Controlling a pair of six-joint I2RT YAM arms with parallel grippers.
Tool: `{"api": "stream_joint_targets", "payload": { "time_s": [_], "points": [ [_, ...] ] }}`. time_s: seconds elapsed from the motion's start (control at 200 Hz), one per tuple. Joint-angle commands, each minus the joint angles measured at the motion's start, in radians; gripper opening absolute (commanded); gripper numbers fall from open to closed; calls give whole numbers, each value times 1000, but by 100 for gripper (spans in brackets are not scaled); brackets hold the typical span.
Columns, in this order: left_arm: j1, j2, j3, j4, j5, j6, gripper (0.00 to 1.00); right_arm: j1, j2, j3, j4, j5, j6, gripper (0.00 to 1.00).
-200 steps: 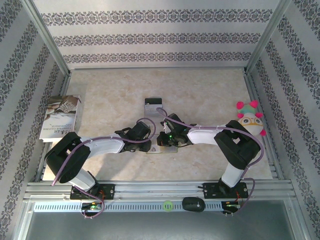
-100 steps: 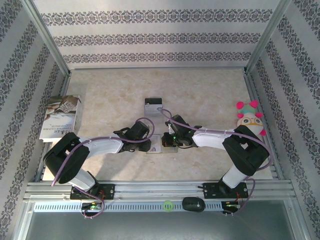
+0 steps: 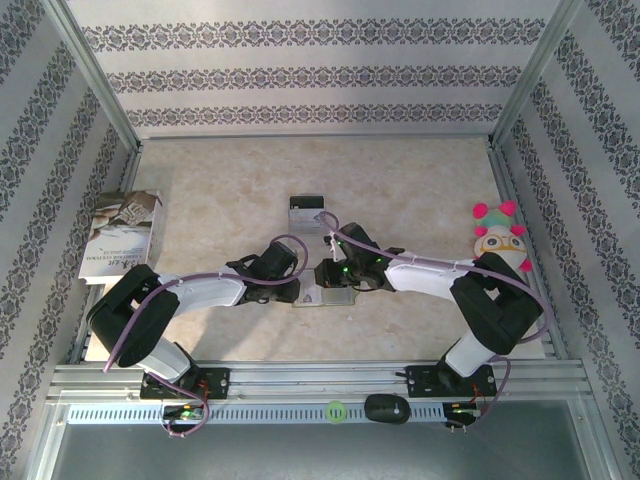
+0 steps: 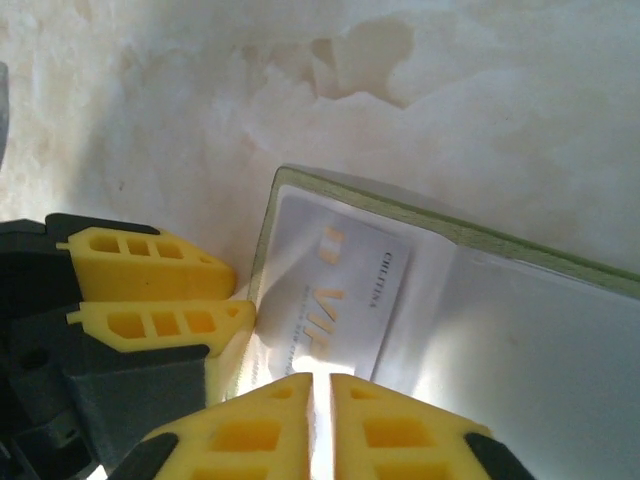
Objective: Take the credit cards out of the card holder
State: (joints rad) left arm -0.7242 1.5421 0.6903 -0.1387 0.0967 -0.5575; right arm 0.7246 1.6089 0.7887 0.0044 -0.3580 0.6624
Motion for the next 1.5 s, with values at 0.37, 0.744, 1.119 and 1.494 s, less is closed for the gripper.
{"api": "stream_joint_targets", "payload": {
  "time_s": [0.37, 0.744, 1.119, 1.494],
  "points": [
    [8, 42, -44, 38, 41, -12, 27, 9, 112, 46, -20, 7, 36, 9],
    [11, 54, -41, 40, 47, -10, 26, 24, 161, 63, 1, -29, 61, 17],
    [14, 61, -46, 45, 49, -12, 26, 20, 111, 28, -40, 37, 72, 24],
    [20, 51, -48, 42, 51, -12, 26, 19, 44, -1, -33, 64, 57, 21]
  ]
}}
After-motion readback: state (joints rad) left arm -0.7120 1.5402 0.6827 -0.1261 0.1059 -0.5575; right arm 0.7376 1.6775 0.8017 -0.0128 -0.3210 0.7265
